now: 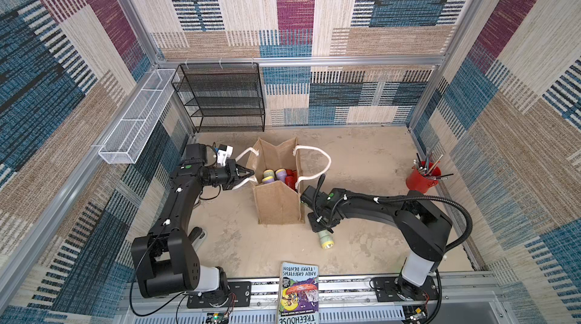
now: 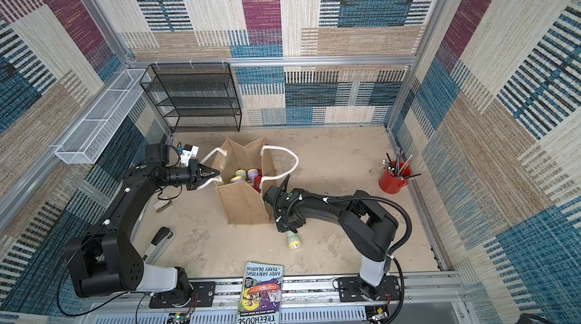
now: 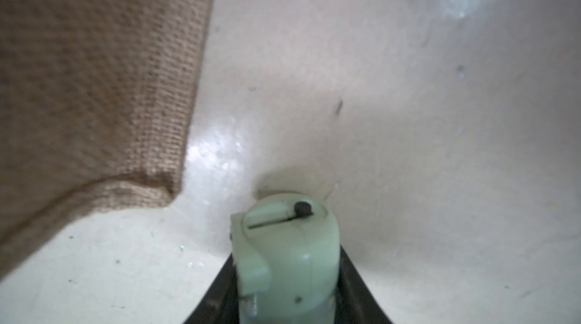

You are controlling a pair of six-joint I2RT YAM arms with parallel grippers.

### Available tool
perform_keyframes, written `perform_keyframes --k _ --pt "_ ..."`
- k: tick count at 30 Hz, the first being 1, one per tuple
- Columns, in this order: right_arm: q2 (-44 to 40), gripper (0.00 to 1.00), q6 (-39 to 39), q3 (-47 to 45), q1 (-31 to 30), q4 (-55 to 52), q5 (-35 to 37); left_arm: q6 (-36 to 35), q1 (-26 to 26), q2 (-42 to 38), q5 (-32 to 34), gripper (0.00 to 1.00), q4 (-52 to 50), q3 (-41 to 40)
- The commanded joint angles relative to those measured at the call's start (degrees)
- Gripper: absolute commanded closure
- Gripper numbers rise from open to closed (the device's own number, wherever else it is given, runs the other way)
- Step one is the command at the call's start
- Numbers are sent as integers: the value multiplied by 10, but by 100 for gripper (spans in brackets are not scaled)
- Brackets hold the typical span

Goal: Put the flashlights into the tote bags
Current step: Pick up the flashlight from the center of the board.

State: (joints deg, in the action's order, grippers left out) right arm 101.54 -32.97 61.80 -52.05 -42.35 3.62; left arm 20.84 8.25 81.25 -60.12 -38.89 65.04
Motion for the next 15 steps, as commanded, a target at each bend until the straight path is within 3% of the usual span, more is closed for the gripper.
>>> perform_keyframes --k 1,8,15 --pt "-7 62 -13 -9 5 -71 23 -4 1 -2 0 100 -1 3" --pt "-90 63 -28 -34 42 -80 38 -4 1 -4 -1 100 -1 2" --pt "-224 64 -16 -50 135 -95 50 -4 1 -4 -2 100 -1 2"
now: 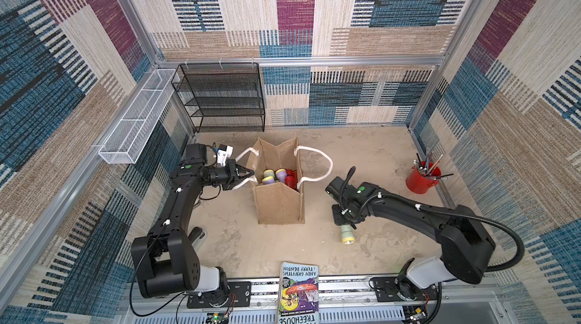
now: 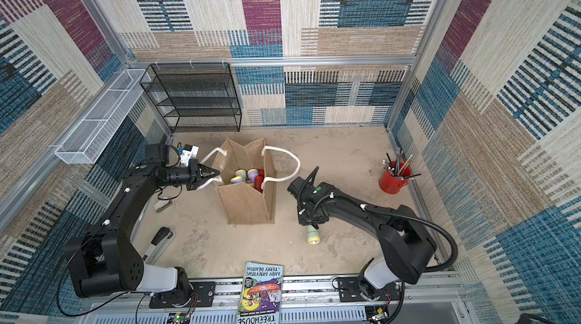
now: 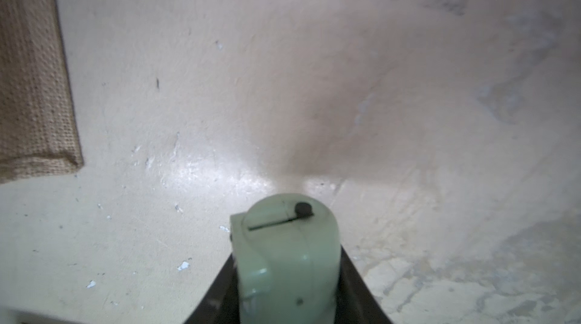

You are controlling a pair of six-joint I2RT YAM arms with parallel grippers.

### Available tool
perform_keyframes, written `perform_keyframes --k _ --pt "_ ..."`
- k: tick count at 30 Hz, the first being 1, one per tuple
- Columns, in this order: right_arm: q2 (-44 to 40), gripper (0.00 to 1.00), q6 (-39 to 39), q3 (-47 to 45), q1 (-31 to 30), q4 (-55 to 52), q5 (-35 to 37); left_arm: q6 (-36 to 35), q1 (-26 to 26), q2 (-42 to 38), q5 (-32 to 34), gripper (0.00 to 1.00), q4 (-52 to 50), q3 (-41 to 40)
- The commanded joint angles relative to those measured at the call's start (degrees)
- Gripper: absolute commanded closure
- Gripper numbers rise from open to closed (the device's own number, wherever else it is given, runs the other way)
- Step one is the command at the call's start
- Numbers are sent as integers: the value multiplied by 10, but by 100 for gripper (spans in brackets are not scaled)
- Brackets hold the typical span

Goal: Put the flashlights into the tote bags
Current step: Pick up the flashlight from the center of the board, then place the flashlight in the canvas bag.

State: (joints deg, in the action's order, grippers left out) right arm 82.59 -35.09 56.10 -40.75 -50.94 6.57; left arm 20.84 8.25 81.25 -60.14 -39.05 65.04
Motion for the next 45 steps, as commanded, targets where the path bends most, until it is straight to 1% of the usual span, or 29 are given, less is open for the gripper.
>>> perform_keyframes --k 1,4,9,14,18,22,24,26,30,32,34,37,41,45 --pt "-50 64 14 20 35 -15 26 -4 1 -4 -1 100 0 3" --pt "-75 65 37 76 61 -31 43 -3 1 -3 -2 100 1 4" --pt "-60 65 74 198 64 -32 48 -3 1 -5 -2 100 0 3" --pt "-31 66 118 301 64 20 -7 -3 1 -8 -1 100 0 1" --pt "4 67 138 379 64 85 -84 -2 1 -7 -1 100 0 2" --pt "62 68 146 446 61 154 -183 -1 1 -6 0 100 1 2" --pt "102 68 149 489 51 176 -227 0 1 -7 -1 100 1 2" --pt "150 67 164 543 29 167 -236 -2 1 -7 1 100 -1 2" --pt "257 67 202 673 -17 105 -231 -4 1 -6 3 100 -4 3" --pt "295 67 211 708 -29 82 -226 -6 1 -5 2 100 -5 2" --pt "321 67 216 722 -36 71 -218 -8 1 -5 3 100 -6 3" --pt "341 68 217 713 -40 70 -216 -11 1 -4 2 100 -8 4" --pt "345 68 218 668 -48 84 -212 -11 1 -1 0 100 -8 6" --pt "332 68 215 603 -54 94 -199 -12 1 -1 1 100 -8 6"
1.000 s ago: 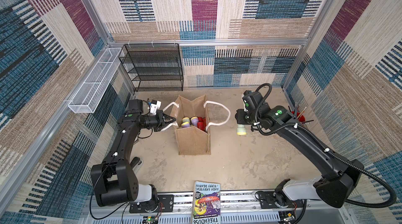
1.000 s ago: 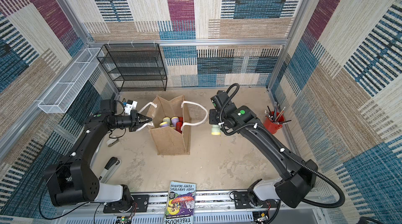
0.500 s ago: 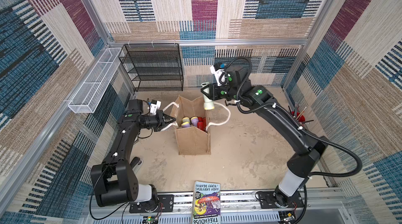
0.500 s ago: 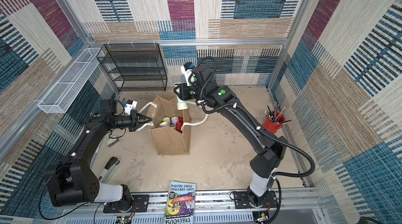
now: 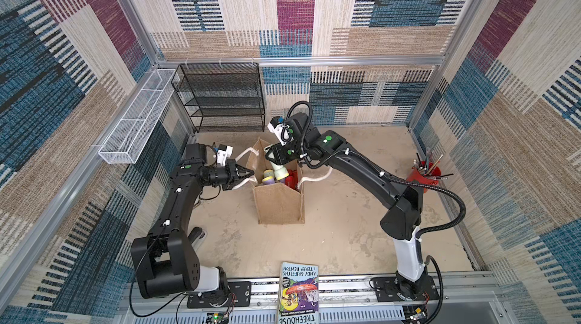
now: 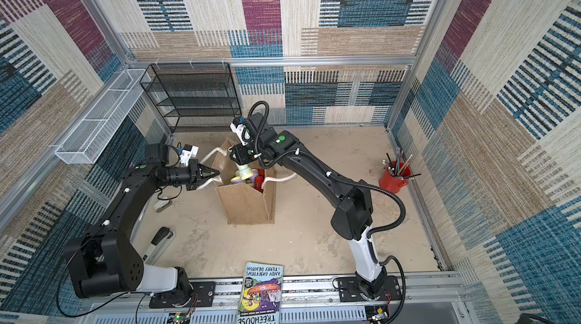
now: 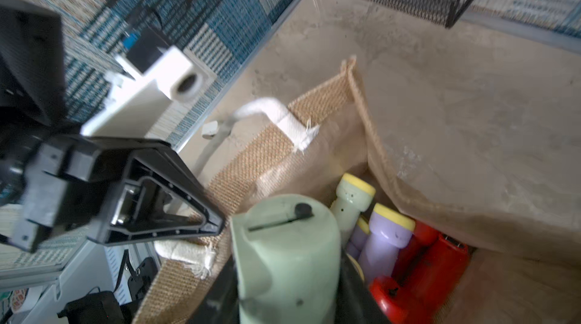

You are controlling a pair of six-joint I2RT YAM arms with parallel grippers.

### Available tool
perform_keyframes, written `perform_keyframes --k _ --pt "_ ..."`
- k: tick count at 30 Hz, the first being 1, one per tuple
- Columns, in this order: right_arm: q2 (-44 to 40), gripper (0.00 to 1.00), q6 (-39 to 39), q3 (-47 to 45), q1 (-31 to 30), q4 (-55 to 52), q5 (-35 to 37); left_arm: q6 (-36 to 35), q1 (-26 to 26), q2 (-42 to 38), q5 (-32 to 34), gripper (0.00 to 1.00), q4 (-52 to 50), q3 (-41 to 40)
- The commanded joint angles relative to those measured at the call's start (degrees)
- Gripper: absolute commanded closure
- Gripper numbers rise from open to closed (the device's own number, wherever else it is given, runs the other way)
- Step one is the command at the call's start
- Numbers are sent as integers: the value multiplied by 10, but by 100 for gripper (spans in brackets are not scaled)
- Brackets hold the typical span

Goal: Put the flashlights into the tote bags
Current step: Place the flashlight in the canvas bag.

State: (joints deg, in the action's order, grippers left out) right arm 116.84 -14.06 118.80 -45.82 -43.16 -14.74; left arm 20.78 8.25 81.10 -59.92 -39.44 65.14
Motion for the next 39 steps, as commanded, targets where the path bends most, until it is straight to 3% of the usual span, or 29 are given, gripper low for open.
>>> perform_keyframes --k 1,5,11,23,33,39 --pt "-15 69 2 -40 -3 18 18 -11 1 0 -2 100 -5 5" --pt "-47 69 -11 -121 -6 36 40 -10 1 0 -2 100 -5 6" --pt "-72 69 -47 -198 -5 31 136 -8 0 0 0 100 -4 7" --pt "2 65 -63 -158 -6 -41 261 -7 1 -8 4 100 -5 2" --pt "-9 33 -34 -117 -6 -36 223 -1 -1 -6 6 100 -5 2" --pt "-18 28 -15 -49 -5 -28 161 6 -10 -13 10 100 -5 -5"
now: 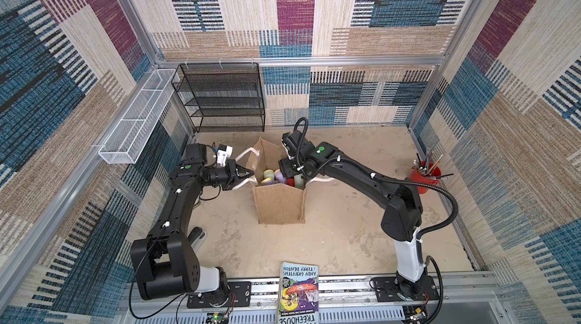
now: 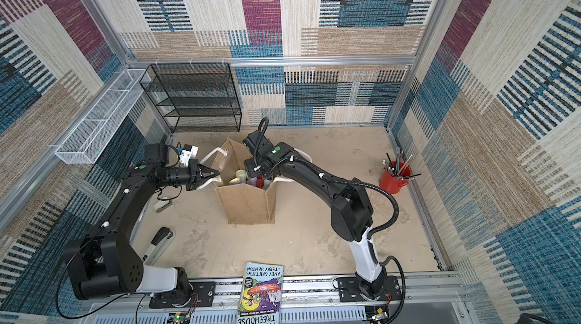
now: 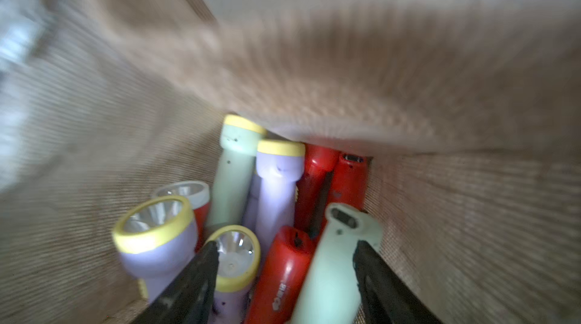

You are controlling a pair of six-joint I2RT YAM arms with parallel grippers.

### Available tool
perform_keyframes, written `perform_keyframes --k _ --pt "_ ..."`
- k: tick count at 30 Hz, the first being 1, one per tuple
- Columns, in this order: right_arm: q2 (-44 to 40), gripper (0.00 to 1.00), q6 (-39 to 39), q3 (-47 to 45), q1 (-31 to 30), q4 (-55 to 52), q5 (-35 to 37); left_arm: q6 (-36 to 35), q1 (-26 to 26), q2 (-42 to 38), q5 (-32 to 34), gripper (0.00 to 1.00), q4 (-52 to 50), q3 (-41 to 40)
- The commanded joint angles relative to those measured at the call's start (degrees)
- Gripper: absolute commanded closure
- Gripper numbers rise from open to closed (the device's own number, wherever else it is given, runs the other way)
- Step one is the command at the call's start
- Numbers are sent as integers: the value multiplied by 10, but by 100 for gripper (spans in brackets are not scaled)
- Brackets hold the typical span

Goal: Put the flashlights into the tote bags
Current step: Place the flashlight in the canvas bag, then move the canvas bag to the center of the board.

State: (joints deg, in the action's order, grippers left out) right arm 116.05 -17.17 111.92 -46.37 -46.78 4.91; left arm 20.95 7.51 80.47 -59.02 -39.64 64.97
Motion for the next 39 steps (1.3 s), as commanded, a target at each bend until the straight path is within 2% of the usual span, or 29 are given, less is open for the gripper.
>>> perform_keyframes --k 1,4,6,14,20,24,29,35,39 --pt "-15 27 17 25 0 14 -46 6 -4 -9 3 100 -2 -5" --pt "-39 26 18 29 0 27 -64 10 -6 -15 6 100 -3 -5" --pt "-59 26 18 29 0 28 -52 13 -8 -19 8 100 -3 -2" --pt "-165 24 17 -47 1 29 85 23 -16 -22 18 100 -3 8" --pt "-172 26 9 -100 5 33 27 29 -25 -21 27 100 -3 17" --pt "-147 37 7 -109 6 25 11 32 -32 -21 31 100 -4 21" --pt "-133 64 6 -131 13 34 0 34 -47 -20 43 100 -6 23" --pt "-151 79 3 -157 36 55 -5 45 -63 -16 63 100 -6 27" --pt "-174 86 6 -174 65 79 -17 54 -110 4 89 100 -5 41"
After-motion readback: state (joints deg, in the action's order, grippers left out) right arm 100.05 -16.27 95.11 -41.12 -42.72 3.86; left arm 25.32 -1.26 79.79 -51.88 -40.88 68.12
